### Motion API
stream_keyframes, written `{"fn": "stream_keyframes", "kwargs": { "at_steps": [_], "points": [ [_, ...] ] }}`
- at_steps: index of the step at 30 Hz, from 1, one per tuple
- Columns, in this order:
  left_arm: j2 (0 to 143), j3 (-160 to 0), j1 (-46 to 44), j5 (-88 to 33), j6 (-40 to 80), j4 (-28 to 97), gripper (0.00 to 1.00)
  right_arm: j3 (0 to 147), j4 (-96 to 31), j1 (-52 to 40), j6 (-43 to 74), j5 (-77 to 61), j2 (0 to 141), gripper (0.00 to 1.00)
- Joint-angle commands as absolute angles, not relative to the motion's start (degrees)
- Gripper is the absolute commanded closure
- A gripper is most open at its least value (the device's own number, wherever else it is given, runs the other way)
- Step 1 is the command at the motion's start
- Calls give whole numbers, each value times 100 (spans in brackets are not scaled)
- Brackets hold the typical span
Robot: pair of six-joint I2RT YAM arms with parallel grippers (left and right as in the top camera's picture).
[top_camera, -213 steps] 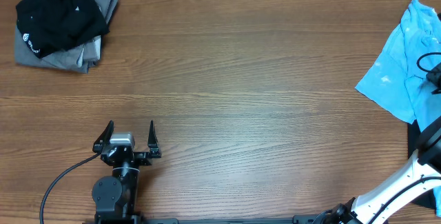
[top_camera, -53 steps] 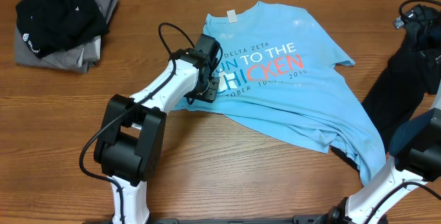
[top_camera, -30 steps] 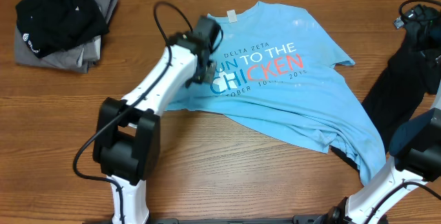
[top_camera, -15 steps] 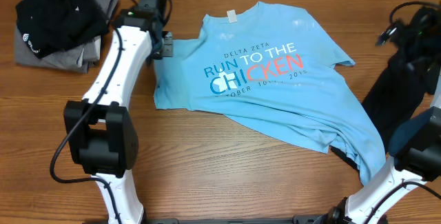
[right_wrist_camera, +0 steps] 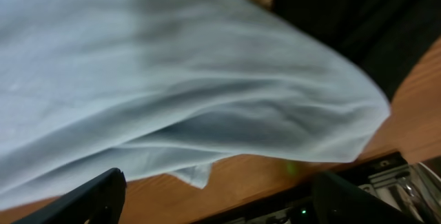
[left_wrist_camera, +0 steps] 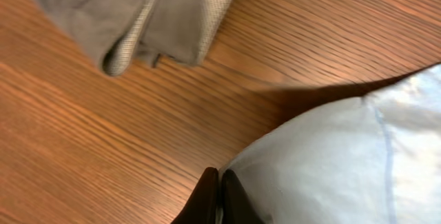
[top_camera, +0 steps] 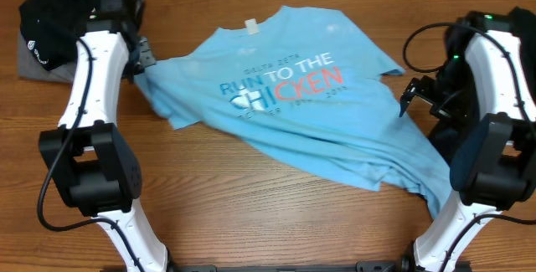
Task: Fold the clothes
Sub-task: 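Grasp the T-shirt's left and right bottom corners with both grippers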
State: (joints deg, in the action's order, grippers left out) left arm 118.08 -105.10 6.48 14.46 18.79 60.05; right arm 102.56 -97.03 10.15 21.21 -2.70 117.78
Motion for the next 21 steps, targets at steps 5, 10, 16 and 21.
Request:
{"fn": "stream_keyframes", "kwargs": {
  "at_steps": [5, 10, 16, 21],
  "points": [
    [11758, -10694, 628, 1772, 2112, 5994, 96, 10151, -9708, 624, 2823, -231, 10090, 5],
    [11758, -10694, 718, 1988, 2257, 5931, 95, 9142, -9660, -320, 2899, -816, 8938, 0],
    [11758, -10694, 725, 1988, 2257, 5887, 94, 7612, -9146, -1643, 4176, -773, 8287, 0],
    [11760, -10694, 725, 1988, 2255, 5881, 91, 6718, -8729, -1907, 5068, -515, 8261, 0]
  ]
}}
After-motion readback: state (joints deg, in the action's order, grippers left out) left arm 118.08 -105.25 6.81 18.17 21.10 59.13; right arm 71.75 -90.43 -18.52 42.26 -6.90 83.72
